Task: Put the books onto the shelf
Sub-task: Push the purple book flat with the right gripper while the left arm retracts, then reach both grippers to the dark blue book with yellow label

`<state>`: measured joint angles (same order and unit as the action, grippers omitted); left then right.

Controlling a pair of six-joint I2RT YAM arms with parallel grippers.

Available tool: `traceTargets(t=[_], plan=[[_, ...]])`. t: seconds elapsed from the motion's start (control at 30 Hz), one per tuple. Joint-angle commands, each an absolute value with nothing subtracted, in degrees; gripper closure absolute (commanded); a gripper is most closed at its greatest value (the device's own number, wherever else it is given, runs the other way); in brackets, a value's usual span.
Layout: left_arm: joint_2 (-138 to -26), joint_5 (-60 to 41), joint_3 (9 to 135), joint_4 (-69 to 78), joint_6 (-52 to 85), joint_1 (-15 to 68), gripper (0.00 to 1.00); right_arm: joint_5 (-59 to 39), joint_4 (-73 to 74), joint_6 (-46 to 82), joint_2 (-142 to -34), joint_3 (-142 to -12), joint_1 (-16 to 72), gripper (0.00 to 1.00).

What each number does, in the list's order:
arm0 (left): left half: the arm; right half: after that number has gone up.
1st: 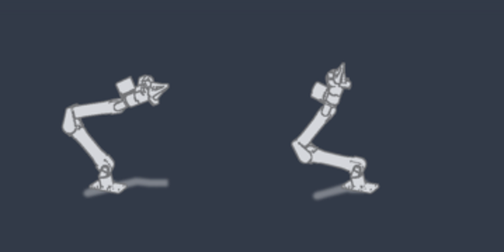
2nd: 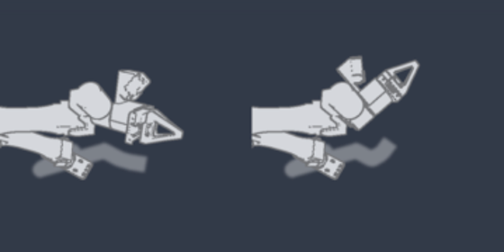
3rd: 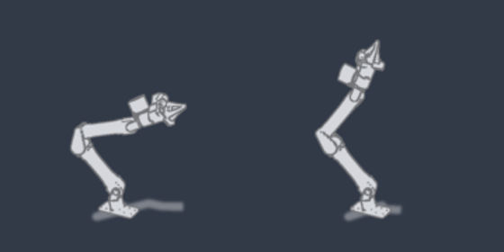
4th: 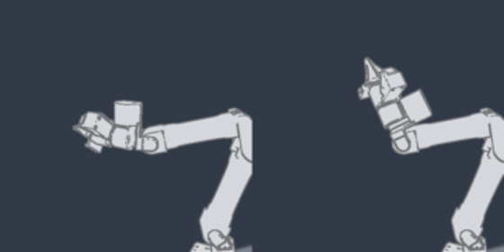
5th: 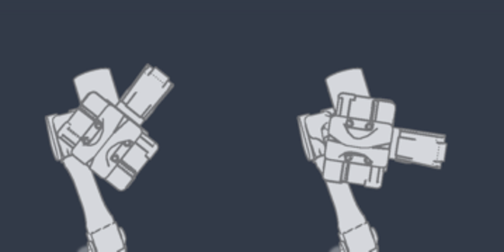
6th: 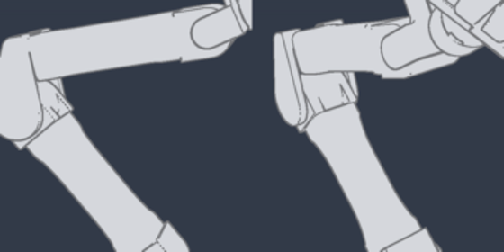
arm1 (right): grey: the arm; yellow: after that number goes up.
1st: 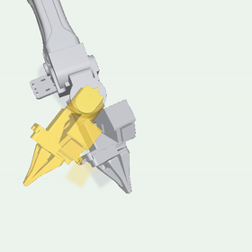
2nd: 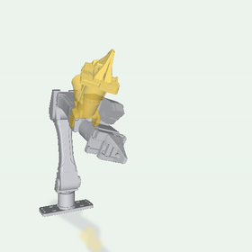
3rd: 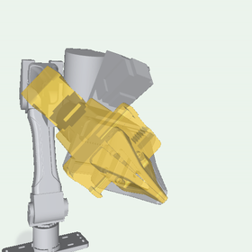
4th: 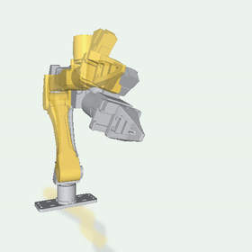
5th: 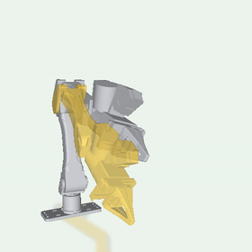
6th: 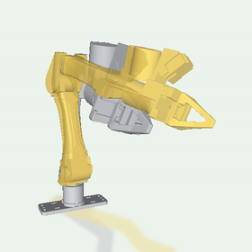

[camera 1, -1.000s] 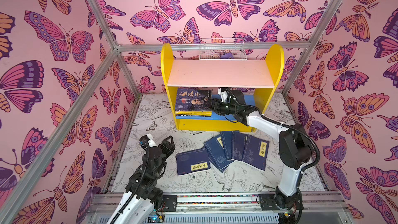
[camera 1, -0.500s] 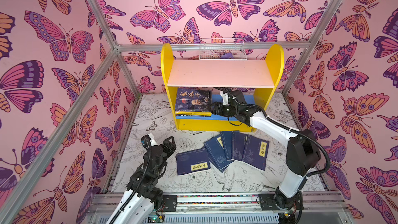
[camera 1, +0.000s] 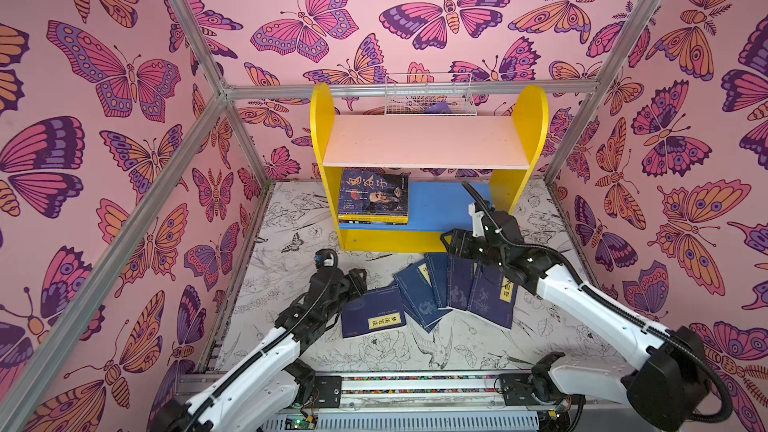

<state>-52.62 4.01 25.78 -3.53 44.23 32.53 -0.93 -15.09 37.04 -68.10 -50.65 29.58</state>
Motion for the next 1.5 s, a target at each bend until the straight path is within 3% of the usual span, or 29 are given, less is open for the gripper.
traceTargets(t=[0.0, 0.17, 0.33, 0.47, 0.57, 0.83, 1.2, 1.47], plan=[[-62.04, -0.18, 31.97, 2.76, 32.89, 38.09, 0.35, 4.50, -26.18, 44.27, -64.23, -43.66, 23.24, 0.19], [-79.18, -6.58, 41.41, 5.71, 25.58, 44.60, 0.35, -2.25, -27.64, 50.17, -59.25, -31.69, 9.93, 0.18], [-90.63, -13.21, 49.15, 9.56, 24.06, 48.66, 0.35, -3.73, -26.48, 48.83, -57.39, -26.37, 3.88, 0.18], [-97.42, -15.70, 55.78, 9.47, 19.43, 51.83, 0.34, -7.25, -22.55, 45.18, -59.24, -25.13, 3.75, 0.19], [-101.97, -18.07, 59.68, 9.02, 18.64, 52.20, 0.34, -15.14, -18.39, 40.66, -61.10, -25.60, 3.78, 0.21], [-112.14, -19.34, 67.80, 5.82, 18.76, 52.29, 0.33, -24.90, -20.36, 32.43, -65.52, -28.53, 5.87, 0.30], [-116.67, -18.05, 71.67, -0.64, 18.41, 52.05, 0.32, -24.07, -20.46, 27.24, -66.08, -34.20, 18.42, 0.31], [-114.29, -17.15, 66.78, -0.80, 18.66, 50.89, 0.38, -17.48, -19.32, 30.80, -63.52, -34.88, 19.53, 0.31]])
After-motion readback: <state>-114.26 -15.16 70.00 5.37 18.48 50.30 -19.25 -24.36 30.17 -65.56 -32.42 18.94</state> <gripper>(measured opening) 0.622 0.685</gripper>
